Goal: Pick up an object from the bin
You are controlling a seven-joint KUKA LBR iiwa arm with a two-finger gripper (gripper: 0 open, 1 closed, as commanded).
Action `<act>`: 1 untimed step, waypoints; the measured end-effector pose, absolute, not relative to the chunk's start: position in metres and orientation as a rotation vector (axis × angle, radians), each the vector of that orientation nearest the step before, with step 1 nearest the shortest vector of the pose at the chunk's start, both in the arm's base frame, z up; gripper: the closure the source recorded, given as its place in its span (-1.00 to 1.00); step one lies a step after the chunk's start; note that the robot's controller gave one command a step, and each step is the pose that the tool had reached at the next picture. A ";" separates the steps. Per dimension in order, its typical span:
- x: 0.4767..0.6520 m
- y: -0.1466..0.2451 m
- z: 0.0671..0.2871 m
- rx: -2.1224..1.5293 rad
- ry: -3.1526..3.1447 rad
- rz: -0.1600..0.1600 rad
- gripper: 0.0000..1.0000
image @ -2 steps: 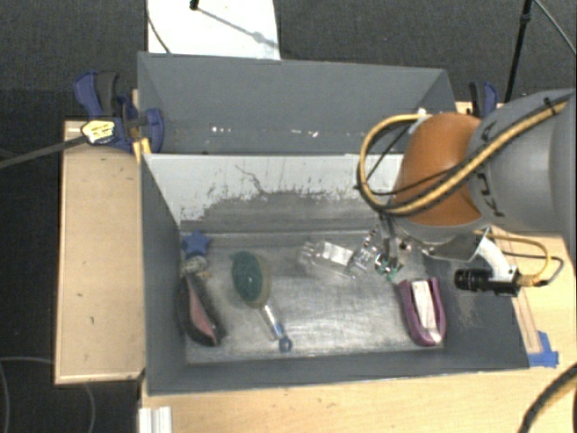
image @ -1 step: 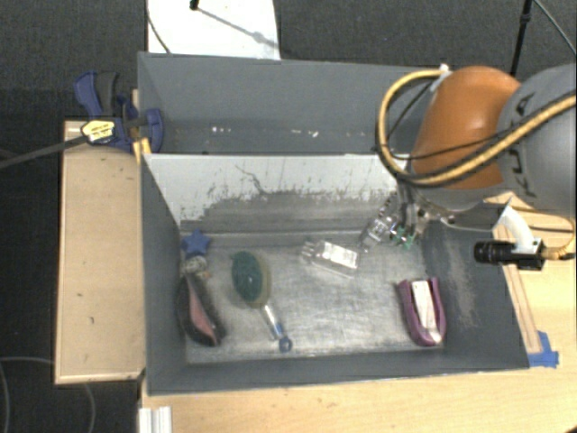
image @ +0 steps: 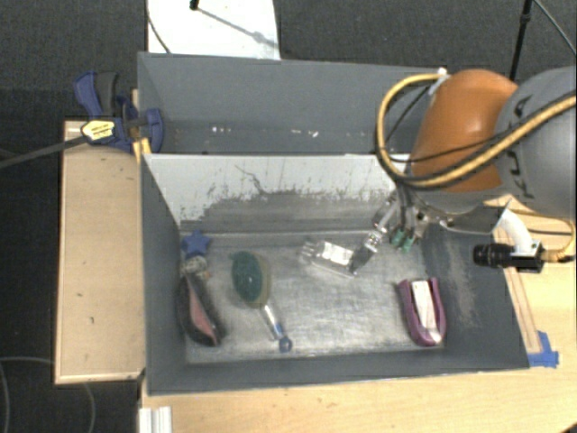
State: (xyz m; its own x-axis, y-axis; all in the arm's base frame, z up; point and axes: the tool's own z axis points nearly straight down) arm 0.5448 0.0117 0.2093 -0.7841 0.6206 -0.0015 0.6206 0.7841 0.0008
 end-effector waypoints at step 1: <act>0.568 0.093 0.070 1.162 2.909 0.006 -1.00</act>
Offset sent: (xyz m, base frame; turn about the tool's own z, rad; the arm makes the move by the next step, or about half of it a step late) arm 0.0208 0.0803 -0.1393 0.0929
